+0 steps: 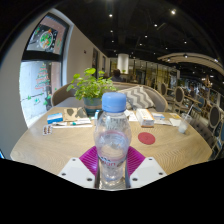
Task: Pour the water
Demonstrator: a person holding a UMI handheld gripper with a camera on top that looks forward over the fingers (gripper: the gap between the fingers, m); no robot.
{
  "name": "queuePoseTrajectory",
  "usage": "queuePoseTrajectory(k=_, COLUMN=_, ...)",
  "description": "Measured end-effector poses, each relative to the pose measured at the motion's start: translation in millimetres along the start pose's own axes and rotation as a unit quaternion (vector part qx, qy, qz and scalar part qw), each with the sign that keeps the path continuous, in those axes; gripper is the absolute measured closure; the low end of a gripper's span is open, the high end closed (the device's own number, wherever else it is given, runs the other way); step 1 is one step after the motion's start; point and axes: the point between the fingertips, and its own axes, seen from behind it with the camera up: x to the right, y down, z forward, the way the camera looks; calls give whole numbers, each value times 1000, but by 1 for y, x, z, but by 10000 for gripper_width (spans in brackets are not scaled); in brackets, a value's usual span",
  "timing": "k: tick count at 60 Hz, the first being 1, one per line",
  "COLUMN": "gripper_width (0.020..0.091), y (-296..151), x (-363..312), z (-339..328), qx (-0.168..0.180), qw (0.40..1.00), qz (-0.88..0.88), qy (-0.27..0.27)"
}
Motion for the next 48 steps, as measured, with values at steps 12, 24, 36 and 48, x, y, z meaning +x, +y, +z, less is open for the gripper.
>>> queuePoseTrajectory(k=12, gripper_width=766, y=-52, x=-30, z=-9, qx=19, qw=999, qz=30, qy=-34)
queuePoseTrajectory(k=24, gripper_width=768, y=-151, x=-86, z=-8, qx=54, qw=977, qz=164, qy=-128)
queuePoseTrajectory(k=36, gripper_width=770, y=-216, x=-105, z=23, qx=52, qw=918, qz=344, qy=-188)
queuePoseTrajectory(k=48, gripper_width=772, y=-204, x=-118, z=82, qx=-36, qw=747, qz=613, qy=-256)
